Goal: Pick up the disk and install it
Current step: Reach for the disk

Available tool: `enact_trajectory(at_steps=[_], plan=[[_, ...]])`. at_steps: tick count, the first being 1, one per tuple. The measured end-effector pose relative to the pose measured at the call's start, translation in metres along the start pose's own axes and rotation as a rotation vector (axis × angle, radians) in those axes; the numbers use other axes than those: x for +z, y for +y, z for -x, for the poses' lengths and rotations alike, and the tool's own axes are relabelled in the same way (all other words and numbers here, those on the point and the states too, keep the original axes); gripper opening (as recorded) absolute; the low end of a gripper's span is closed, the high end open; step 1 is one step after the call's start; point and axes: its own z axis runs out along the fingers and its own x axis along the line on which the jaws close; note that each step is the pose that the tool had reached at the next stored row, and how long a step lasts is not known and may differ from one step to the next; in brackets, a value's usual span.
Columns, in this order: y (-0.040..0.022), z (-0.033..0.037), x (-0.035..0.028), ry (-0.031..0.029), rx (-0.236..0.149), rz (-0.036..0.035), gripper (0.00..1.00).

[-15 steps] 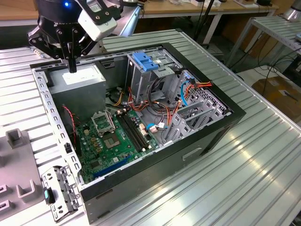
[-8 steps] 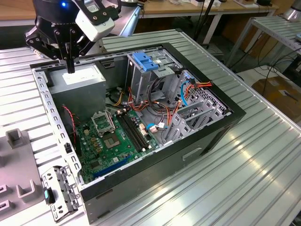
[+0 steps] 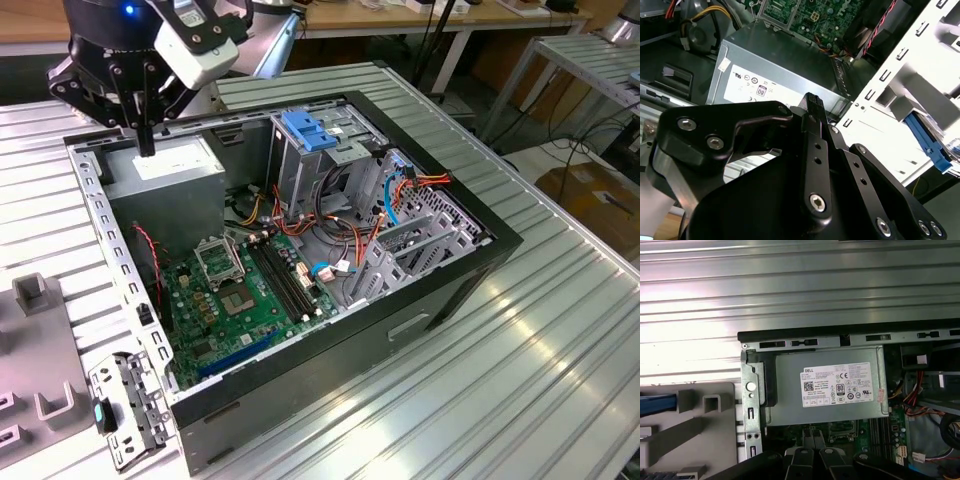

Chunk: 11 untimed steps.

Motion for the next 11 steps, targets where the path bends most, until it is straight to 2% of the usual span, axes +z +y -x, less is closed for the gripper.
enact_trajectory(at_steps=[11], plan=[[-0.0006, -0.0078, 0.0000, 0.0004, 0.000, 0.0000, 0.11]])
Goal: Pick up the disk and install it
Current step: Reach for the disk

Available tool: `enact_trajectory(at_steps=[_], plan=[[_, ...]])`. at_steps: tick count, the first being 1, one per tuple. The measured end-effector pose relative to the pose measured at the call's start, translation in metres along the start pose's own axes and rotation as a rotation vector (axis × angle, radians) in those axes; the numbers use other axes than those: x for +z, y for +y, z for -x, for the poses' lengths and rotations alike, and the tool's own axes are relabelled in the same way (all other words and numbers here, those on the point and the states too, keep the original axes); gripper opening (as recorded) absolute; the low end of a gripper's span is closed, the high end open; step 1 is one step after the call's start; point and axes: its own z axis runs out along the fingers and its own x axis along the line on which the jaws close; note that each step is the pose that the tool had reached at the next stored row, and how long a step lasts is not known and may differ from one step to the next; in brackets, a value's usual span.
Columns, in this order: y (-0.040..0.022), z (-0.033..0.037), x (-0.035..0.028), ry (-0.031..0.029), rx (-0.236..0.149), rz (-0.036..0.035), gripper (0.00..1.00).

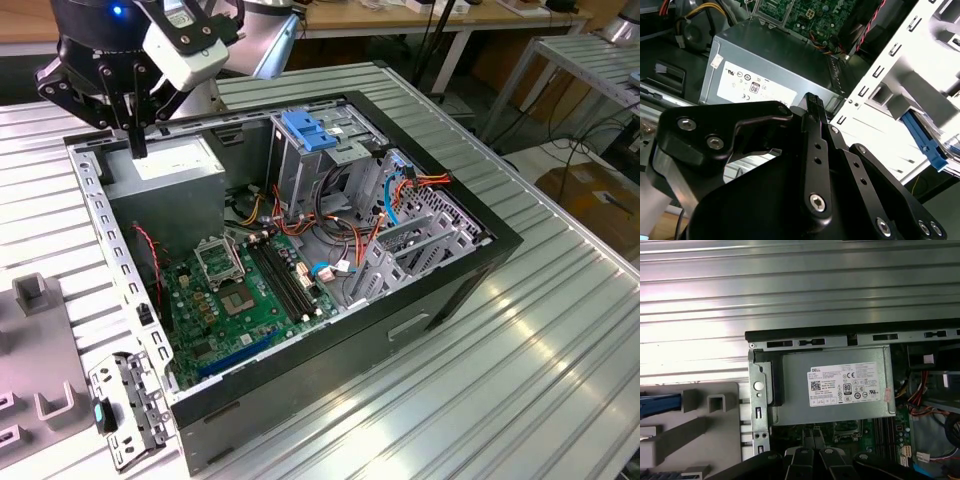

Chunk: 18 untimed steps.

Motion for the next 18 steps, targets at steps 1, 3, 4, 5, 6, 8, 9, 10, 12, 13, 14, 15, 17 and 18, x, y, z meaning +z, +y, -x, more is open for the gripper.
enact_trajectory(at_steps=[1, 3, 4, 5, 6, 8, 9, 10, 12, 13, 14, 15, 17, 18], plan=[[0.0000, -0.0005, 0.0000, 0.0000, 0.000, 0.0000, 0.11], [-0.0002, -0.0024, 0.0000, 0.0001, 0.000, 0.0000, 0.11], [-0.0002, -0.0030, 0.0000, 0.0001, 0.000, 0.0000, 0.11], [-0.0003, -0.0038, 0.0000, 0.0001, 0.000, 0.0000, 0.11], [-0.0004, -0.0044, 0.0000, 0.0001, 0.000, 0.0000, 0.11], [-0.0004, -0.0054, -0.0001, 0.0001, 0.000, -0.0001, 0.11], [-0.0005, -0.0059, -0.0001, 0.0001, 0.000, 0.0000, 0.11], [-0.0005, -0.0063, 0.0000, 0.0001, 0.000, 0.0000, 0.11], [-0.0006, -0.0073, -0.0001, 0.0001, 0.000, 0.0000, 0.11], [-0.0006, -0.0079, -0.0001, 0.0000, 0.000, 0.0000, 0.11], [-0.0007, -0.0084, -0.0001, 0.0000, 0.000, 0.0000, 0.11], [-0.0007, -0.0092, -0.0001, 0.0001, 0.000, 0.0000, 0.11], [-0.0009, -0.0111, -0.0001, 0.0001, 0.000, 0.0000, 0.11], [-0.0009, -0.0116, -0.0001, 0.0002, 0.000, 0.0000, 0.11]])
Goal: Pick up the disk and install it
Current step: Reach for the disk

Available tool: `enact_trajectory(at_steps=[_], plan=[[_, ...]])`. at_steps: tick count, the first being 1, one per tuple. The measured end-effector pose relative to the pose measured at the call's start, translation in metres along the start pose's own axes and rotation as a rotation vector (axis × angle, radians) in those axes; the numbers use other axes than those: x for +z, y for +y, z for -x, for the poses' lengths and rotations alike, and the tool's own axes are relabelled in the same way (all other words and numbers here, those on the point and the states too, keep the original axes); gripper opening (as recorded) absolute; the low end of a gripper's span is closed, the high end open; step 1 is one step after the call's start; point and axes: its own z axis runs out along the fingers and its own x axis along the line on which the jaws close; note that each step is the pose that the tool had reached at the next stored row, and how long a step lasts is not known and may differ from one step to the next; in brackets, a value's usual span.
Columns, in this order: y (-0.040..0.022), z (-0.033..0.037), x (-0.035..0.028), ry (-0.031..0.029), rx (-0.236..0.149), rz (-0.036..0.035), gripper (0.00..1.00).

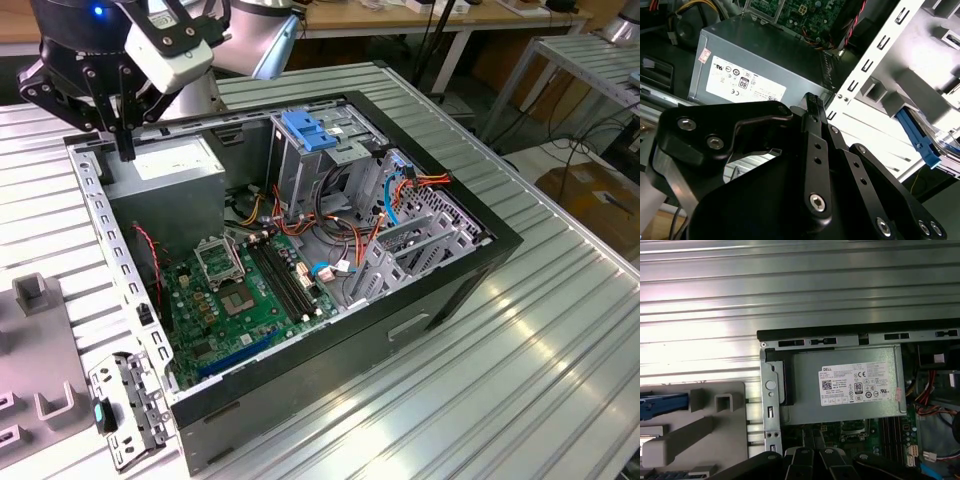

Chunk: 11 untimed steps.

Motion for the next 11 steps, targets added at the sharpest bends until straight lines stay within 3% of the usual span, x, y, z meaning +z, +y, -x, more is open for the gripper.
enact_trajectory(at_steps=[11], plan=[[-0.0006, -0.0083, 0.0000, 0.0001, 0.000, 0.0000, 0.11]])
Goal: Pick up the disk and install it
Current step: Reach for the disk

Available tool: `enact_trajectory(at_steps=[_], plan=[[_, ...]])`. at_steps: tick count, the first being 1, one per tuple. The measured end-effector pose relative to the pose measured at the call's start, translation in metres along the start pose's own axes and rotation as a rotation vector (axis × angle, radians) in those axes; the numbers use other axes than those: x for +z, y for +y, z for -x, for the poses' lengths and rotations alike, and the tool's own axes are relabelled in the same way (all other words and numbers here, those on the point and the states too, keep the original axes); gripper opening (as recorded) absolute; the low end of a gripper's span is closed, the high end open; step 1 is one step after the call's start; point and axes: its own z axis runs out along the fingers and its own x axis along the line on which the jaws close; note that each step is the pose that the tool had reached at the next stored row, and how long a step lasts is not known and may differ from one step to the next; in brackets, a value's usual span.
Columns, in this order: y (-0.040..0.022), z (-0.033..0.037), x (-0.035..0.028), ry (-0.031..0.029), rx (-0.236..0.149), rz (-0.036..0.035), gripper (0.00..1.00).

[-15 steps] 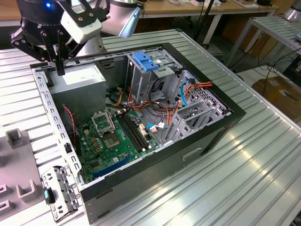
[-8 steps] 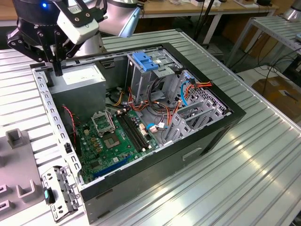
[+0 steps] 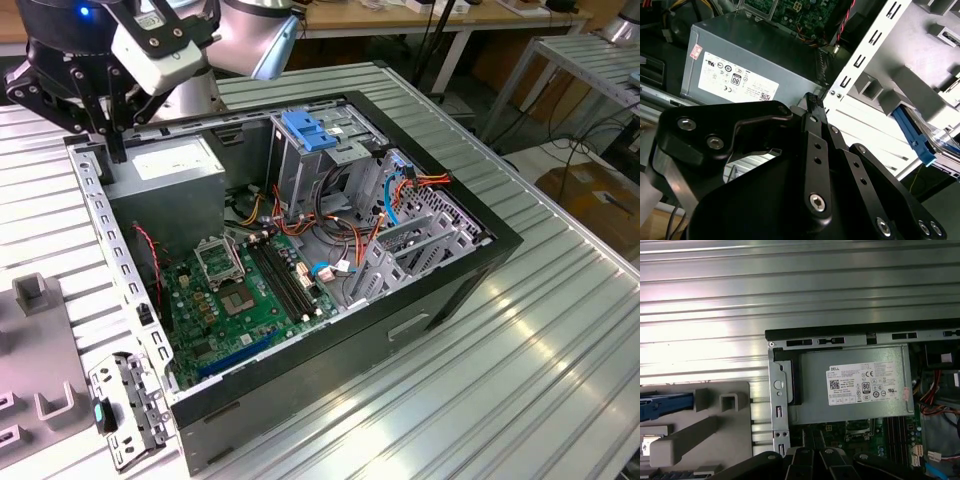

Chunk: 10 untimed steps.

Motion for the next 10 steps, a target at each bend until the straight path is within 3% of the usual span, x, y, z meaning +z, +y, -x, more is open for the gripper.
enact_trajectory(at_steps=[10], plan=[[-0.0006, -0.0073, 0.0000, 0.0002, 0.000, -0.0001, 0.11]])
